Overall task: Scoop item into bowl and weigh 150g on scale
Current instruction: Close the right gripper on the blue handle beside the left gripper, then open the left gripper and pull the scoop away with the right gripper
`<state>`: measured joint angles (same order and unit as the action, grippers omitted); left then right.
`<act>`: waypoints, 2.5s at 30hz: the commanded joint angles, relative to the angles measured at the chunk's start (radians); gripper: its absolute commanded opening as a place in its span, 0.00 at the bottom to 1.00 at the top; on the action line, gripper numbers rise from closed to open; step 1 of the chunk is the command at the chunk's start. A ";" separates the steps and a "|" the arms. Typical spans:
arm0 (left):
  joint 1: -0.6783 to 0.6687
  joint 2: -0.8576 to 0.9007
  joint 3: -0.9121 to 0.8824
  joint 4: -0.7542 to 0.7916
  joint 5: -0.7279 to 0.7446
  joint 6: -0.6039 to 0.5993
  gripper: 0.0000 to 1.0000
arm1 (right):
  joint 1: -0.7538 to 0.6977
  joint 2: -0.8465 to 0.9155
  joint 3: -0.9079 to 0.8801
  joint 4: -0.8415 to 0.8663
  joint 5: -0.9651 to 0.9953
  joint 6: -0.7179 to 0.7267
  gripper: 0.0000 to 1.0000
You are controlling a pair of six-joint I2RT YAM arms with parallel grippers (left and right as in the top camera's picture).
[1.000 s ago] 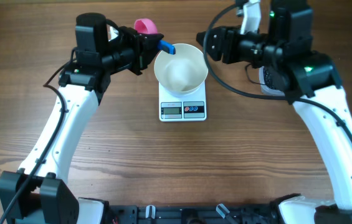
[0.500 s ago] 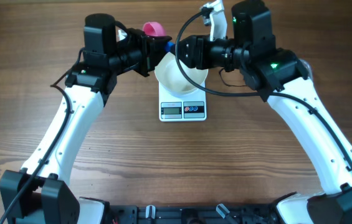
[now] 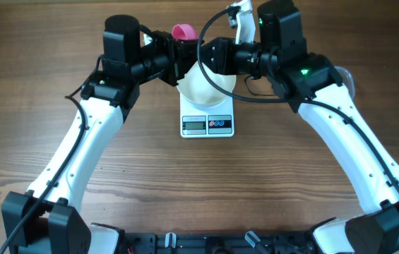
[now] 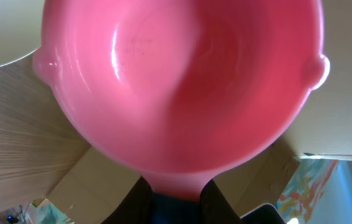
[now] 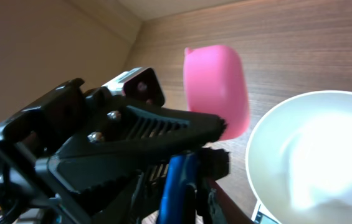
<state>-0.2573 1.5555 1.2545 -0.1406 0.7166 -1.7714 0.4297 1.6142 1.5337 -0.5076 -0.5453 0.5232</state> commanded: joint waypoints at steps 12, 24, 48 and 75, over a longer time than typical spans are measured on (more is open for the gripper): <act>-0.004 -0.007 0.014 0.006 0.019 -0.022 0.04 | 0.006 0.017 0.009 -0.002 0.105 0.063 0.28; -0.004 -0.007 0.014 0.006 0.019 -0.026 0.04 | 0.006 0.017 0.009 -0.006 0.097 0.109 0.26; -0.005 -0.007 0.014 0.006 0.020 -0.055 0.04 | 0.011 0.017 0.009 -0.002 0.068 -0.119 0.27; -0.003 -0.007 0.014 0.069 0.001 0.529 1.00 | -0.003 0.016 0.038 -0.050 0.132 -0.224 0.04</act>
<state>-0.2607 1.5570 1.2560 -0.0765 0.7162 -1.5433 0.4381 1.6188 1.5341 -0.5388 -0.4355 0.3412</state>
